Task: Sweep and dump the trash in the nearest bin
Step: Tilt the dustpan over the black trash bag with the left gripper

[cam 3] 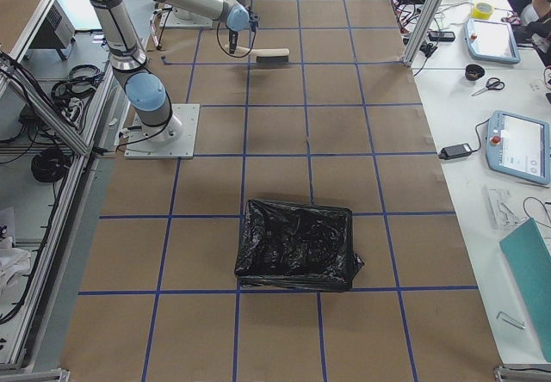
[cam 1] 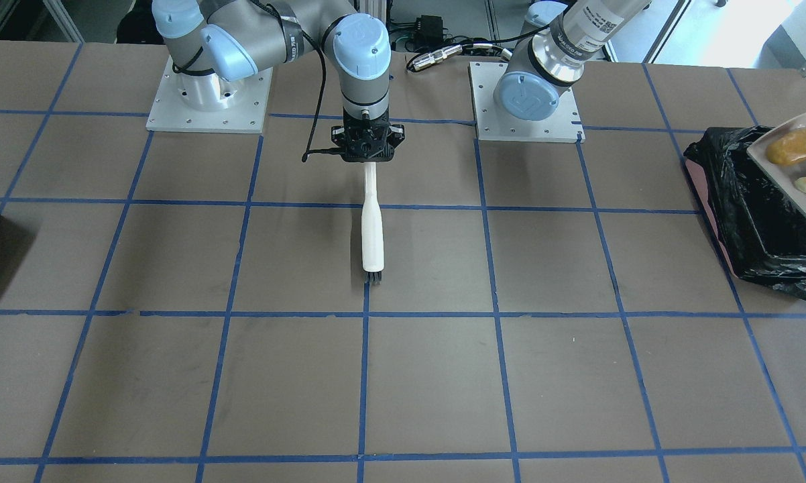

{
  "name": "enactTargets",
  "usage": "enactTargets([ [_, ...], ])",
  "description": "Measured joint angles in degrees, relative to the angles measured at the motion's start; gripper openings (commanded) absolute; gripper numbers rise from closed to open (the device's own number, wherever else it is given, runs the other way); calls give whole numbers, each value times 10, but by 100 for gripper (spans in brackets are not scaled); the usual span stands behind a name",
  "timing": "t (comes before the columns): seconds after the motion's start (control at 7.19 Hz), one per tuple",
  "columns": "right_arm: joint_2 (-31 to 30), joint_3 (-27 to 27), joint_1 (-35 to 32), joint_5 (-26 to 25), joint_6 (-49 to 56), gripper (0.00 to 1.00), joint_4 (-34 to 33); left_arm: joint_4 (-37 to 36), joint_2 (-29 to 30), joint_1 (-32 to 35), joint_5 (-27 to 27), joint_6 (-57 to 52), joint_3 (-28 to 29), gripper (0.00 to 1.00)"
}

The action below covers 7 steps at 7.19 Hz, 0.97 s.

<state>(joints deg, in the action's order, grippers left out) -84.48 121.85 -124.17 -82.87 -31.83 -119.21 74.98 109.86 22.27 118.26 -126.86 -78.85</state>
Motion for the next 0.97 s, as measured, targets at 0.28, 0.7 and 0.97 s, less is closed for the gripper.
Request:
enactTargets([
  [0.28,4,0,1,-1,4,4,0,5,-18,1,39,15,-4,0],
  [0.7,6,-1,6,-3,21,88,0,5,-25,1,89,34,-6,0],
  [0.97,6,-1,7,-5,29,88,-1,3,-27,4,94,35,-5,0],
])
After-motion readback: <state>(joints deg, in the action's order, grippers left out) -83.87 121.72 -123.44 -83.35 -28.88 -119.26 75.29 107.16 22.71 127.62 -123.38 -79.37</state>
